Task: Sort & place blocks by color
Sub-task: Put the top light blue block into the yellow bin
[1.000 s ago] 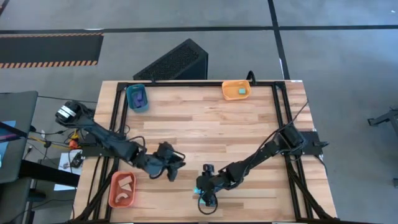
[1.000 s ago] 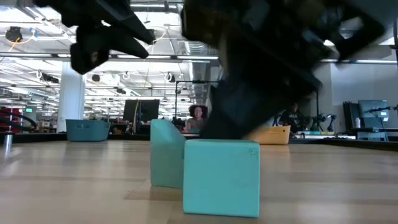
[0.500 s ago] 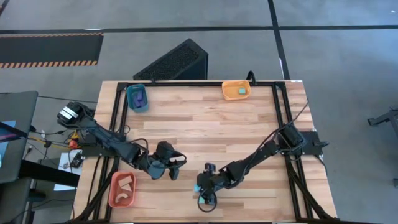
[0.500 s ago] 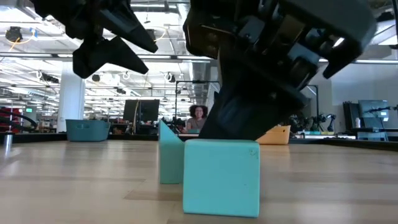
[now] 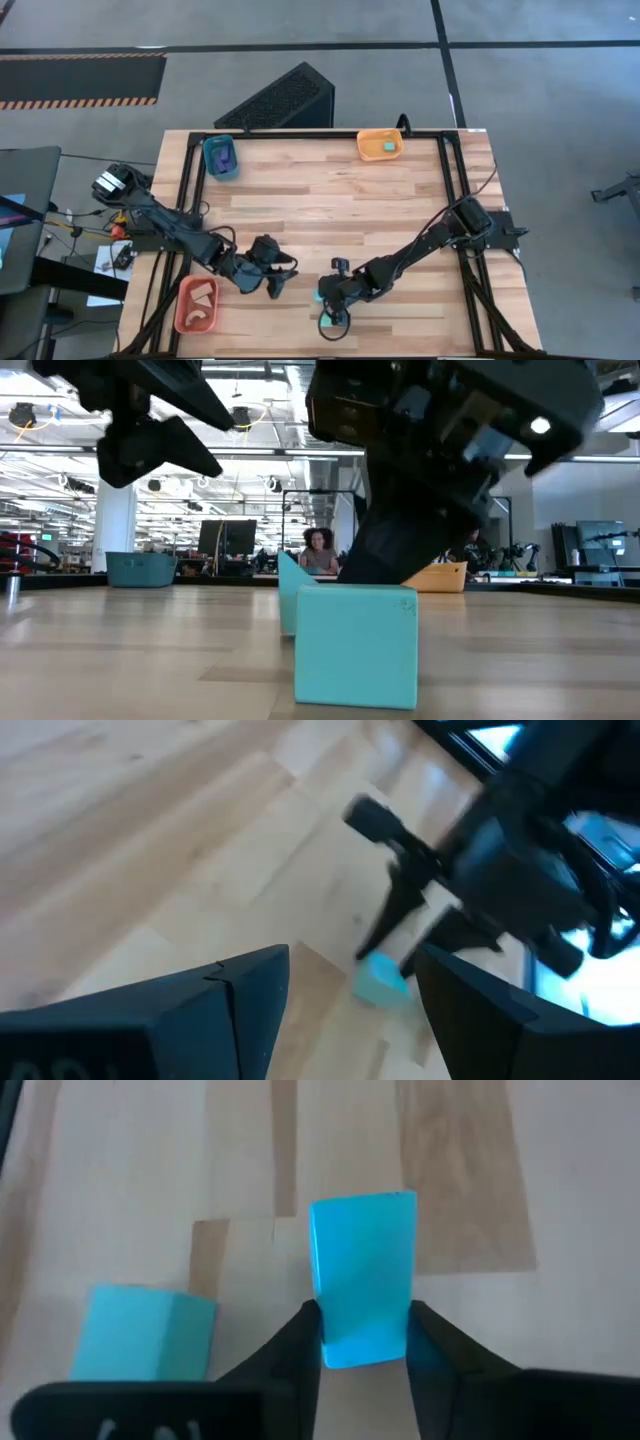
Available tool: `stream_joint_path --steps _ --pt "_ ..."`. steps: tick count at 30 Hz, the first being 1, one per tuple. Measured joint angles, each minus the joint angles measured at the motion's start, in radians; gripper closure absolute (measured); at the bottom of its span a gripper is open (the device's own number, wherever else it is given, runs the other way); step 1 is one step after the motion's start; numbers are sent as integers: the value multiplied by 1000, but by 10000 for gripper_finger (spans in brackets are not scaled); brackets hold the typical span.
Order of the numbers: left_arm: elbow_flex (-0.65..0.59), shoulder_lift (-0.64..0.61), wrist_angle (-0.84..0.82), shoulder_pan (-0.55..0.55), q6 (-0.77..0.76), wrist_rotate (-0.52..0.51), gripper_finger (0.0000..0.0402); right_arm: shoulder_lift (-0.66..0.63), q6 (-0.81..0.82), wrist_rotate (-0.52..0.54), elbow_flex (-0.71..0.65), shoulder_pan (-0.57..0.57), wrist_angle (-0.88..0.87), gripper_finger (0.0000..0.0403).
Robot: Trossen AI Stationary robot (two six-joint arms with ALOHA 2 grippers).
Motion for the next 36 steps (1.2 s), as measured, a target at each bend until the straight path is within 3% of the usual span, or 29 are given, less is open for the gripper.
stream_joint_path --steps 7,11,18,24,36 --pt "0 0 49 -23 39 -67 195 -123 36 32 22 0 -165 272" --pt "0 0 166 -1 166 -83 175 -212 35 89 21 -6 -222 275" --pt "0 -1 380 56 466 -9 129 -345 18 205 22 -28 -332 272" --pt "1 -1 498 116 612 72 124 -432 -37 240 23 -29 -340 271" --pt "137 -1 380 181 784 100 124 -494 -133 240 23 -29 -333 271"
